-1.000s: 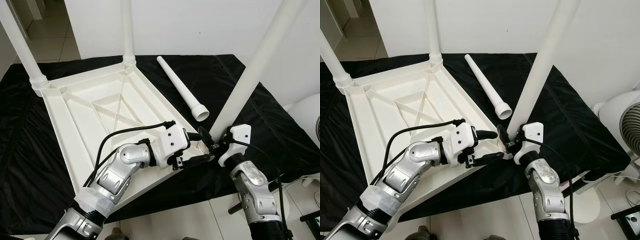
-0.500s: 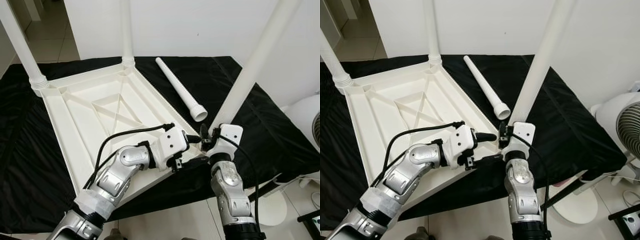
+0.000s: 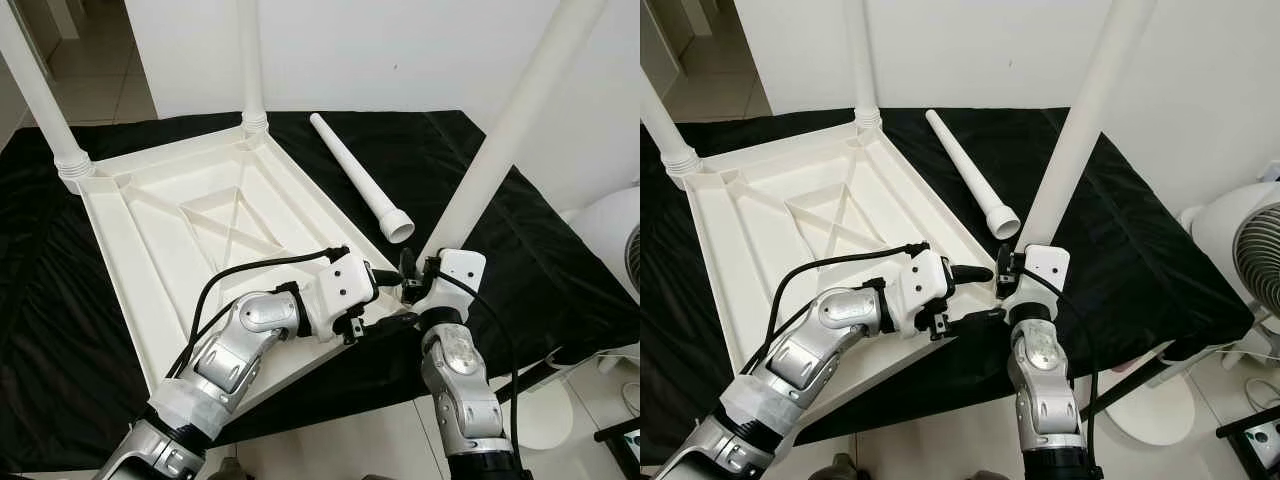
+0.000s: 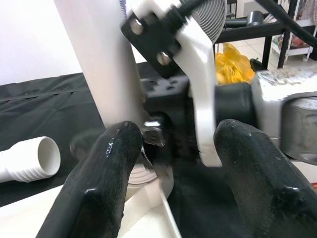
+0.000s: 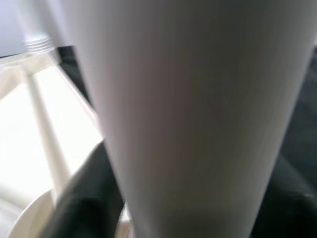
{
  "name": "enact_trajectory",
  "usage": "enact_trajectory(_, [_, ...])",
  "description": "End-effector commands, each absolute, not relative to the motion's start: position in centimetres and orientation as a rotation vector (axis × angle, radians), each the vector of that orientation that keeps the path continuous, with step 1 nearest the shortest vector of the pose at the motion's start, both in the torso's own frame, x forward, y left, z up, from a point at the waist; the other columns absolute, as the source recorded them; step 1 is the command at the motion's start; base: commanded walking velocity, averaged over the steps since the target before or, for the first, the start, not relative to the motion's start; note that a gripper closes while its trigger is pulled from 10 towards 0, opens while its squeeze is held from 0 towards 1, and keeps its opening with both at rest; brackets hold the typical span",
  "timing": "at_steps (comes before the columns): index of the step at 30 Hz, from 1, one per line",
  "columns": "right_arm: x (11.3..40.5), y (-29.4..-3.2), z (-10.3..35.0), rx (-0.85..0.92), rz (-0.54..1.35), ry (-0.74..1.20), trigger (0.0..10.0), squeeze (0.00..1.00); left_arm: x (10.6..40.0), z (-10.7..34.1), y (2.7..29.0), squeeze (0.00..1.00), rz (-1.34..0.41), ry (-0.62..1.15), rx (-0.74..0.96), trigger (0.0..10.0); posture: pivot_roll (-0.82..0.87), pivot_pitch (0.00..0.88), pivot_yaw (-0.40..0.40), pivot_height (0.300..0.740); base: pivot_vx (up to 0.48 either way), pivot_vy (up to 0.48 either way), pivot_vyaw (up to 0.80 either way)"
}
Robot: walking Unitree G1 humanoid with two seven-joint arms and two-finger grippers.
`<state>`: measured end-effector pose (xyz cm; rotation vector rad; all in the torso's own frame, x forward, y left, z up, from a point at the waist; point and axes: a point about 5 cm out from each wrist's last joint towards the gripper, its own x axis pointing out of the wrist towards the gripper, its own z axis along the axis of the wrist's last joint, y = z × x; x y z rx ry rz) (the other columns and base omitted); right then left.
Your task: Building children table
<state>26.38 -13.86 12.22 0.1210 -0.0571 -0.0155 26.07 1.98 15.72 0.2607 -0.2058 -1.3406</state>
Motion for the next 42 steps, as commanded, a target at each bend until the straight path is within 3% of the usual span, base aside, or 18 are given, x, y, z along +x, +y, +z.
enact_trajectory(1, [26.0,-14.4,12.1,0.11,0.087,-0.05,10.0,1.0,26.0,15.3,1.9,0.0,-1.355,-0.199,0.295,10.0,0.02,0.0,-0.037,0.74,0.0,0.0,0.0])
enact_trajectory(8, [26.5,-16.2,12.4,0.038,0.219,-0.045,10.0,1.0,26.3,15.5,1.9,0.0,-1.349,-0.203,0.291,10.0,0.01,0.0,-0.022,0.74,0.0,0.0,0.0])
enact_trajectory(9, [26.9,-16.7,12.5,-0.003,0.287,-0.035,10.0,0.57,26.4,15.6,1.8,0.0,-1.348,-0.206,0.291,10.0,0.01,0.0,-0.022,0.74,0.0,0.0,0.0])
enact_trajectory(11, [27.0,-16.9,12.5,-0.025,0.325,-0.031,10.0,0.57,26.4,15.7,1.8,0.0,-1.348,-0.208,0.292,10.0,0.01,0.0,-0.022,0.74,0.0,0.0,0.0])
enact_trajectory(12, [27.2,-17.0,12.6,-0.05,0.345,-0.029,10.0,0.0,26.4,15.7,1.8,0.0,-1.348,-0.209,0.29,10.0,0.01,0.0,-0.023,0.74,0.0,0.0,0.0])
enact_trajectory(19, [28.0,-16.6,12.6,-0.114,0.547,-0.004,9.9,0.0,26.4,15.8,1.8,0.0,-1.34,-0.214,0.289,10.0,0.02,0.0,-0.028,0.74,0.0,0.0,0.0])
enact_trajectory(20, [28.2,-16.3,12.5,-0.126,0.581,0.0,8.0,0.0,26.5,15.9,1.9,0.0,-1.336,-0.214,0.288,10.0,0.02,0.0,-0.028,0.74,0.0,0.0,0.0])
enact_trajectory(21, [28.3,-16.3,12.5,-0.124,0.589,0.003,4.7,0.0,26.5,15.9,2.0,0.0,-1.335,-0.214,0.287,10.0,0.03,0.0,-0.031,0.74,0.0,0.0,0.0])
enact_trajectory(24, [28.3,-16.3,12.4,-0.12,0.595,0.006,4.7,0.0,26.5,15.9,2.0,0.0,-1.335,-0.214,0.286,10.0,0.03,0.0,-0.031,0.74,0.0,0.0,0.0])
enact_trajectory(25, [28.4,-16.3,12.3,-0.124,0.599,0.009,0.0,0.0,26.5,15.9,2.0,0.0,-1.333,-0.214,0.287,10.0,0.03,0.0,-0.033,0.74,0.0,0.0,0.0])
enact_trajectory(38, [28.1,-16.5,11.7,-0.096,0.595,0.019,0.0,0.0,26.5,15.1,2.4,0.0,-1.328,-0.183,0.321,10.0,0.03,0.004,-0.034,0.74,0.0,0.0,0.0])
enact_trajectory(42, [27.5,-16.8,11.4,-0.034,0.465,-0.001,0.0,0.0,26.9,14.8,3.2,0.0,-1.31,-0.189,0.363,10.0,0.02,0.011,-0.035,0.74,0.0,0.0,0.0])
